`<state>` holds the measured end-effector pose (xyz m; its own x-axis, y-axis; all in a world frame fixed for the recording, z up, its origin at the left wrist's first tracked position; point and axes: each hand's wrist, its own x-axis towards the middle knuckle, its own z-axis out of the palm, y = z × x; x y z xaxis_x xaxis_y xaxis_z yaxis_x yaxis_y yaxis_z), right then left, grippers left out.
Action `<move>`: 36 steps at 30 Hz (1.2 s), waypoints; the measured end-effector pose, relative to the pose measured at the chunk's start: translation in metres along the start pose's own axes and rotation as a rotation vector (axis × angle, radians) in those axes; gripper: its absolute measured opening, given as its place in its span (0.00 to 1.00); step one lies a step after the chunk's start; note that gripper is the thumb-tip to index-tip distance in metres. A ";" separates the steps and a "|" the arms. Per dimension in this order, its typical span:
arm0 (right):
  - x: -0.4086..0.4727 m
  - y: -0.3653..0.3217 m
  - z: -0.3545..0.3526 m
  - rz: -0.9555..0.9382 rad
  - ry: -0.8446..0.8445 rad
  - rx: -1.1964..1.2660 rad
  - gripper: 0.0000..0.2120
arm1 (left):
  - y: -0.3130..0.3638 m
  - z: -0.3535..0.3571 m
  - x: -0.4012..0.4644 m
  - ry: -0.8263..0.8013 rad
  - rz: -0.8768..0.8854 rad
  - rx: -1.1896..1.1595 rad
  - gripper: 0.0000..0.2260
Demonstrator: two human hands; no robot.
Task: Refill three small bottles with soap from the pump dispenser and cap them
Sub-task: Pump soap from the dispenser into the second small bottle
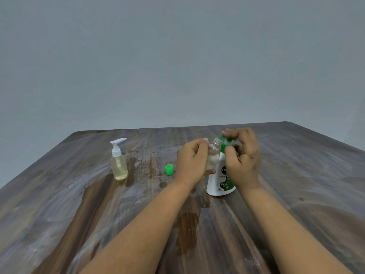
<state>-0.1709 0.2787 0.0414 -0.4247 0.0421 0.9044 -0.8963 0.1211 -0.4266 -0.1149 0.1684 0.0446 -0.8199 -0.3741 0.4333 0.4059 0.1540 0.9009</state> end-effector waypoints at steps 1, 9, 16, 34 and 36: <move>0.000 -0.001 0.000 0.003 -0.002 0.010 0.15 | 0.000 0.000 0.000 0.002 -0.002 -0.003 0.18; 0.000 -0.007 -0.004 -0.055 -0.059 -0.023 0.18 | -0.003 0.001 0.002 0.017 -0.016 -0.005 0.18; 0.000 -0.003 -0.001 -0.004 -0.021 -0.031 0.15 | -0.003 0.001 0.001 0.014 -0.013 0.003 0.18; 0.002 -0.007 -0.001 0.010 -0.034 -0.037 0.15 | 0.000 0.000 0.000 0.025 -0.006 0.004 0.20; 0.000 -0.008 -0.001 0.002 -0.038 -0.031 0.17 | 0.000 0.001 0.001 0.031 -0.008 0.003 0.19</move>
<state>-0.1634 0.2790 0.0452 -0.4313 0.0046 0.9022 -0.8914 0.1521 -0.4269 -0.1159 0.1687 0.0447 -0.8102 -0.4031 0.4255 0.3986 0.1533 0.9042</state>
